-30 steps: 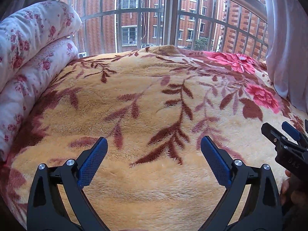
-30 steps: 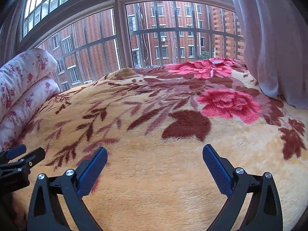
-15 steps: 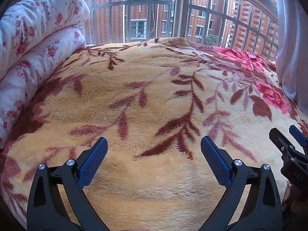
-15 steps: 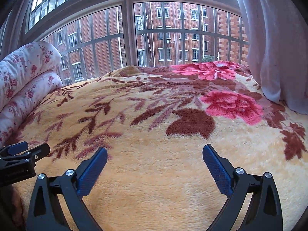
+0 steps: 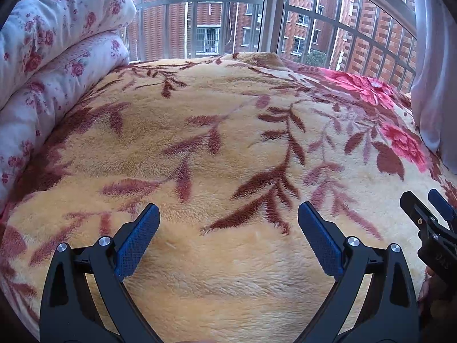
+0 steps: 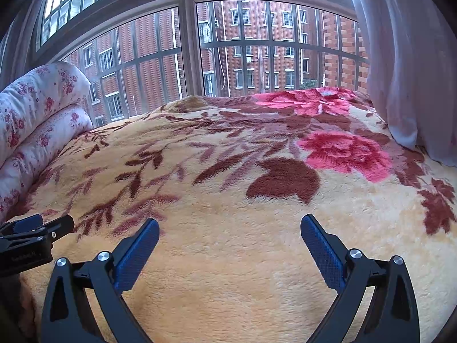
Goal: Collect trash
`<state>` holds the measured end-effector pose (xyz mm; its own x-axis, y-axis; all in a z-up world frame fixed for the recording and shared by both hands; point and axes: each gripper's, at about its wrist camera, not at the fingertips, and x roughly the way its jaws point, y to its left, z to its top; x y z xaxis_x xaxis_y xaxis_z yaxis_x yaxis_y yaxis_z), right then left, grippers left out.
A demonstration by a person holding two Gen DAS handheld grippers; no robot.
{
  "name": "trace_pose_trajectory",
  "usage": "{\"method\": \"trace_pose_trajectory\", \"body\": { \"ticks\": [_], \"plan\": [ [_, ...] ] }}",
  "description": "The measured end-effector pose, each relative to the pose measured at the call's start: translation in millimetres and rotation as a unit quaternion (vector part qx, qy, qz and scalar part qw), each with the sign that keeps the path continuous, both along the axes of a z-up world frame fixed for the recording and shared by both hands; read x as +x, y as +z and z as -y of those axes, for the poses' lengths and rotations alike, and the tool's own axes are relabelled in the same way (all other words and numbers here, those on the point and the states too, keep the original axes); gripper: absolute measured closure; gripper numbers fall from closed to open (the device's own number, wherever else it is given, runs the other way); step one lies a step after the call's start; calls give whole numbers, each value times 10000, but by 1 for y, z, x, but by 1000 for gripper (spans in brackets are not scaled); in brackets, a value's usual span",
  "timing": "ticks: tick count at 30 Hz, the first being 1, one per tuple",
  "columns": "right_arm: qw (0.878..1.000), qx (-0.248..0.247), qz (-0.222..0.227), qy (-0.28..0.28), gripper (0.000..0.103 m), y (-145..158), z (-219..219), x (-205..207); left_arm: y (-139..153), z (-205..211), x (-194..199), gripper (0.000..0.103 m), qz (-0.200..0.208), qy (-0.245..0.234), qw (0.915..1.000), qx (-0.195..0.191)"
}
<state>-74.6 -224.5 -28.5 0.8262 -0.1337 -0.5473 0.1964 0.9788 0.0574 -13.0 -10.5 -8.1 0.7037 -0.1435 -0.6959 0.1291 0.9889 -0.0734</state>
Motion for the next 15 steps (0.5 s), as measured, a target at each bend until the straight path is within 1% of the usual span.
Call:
{"method": "trace_pose_trajectory", "body": {
  "ticks": [15],
  "plan": [
    [10000, 40, -26, 19, 5, -1, 1, 1, 0, -1, 0, 8, 11, 31, 10000, -25]
  ]
}}
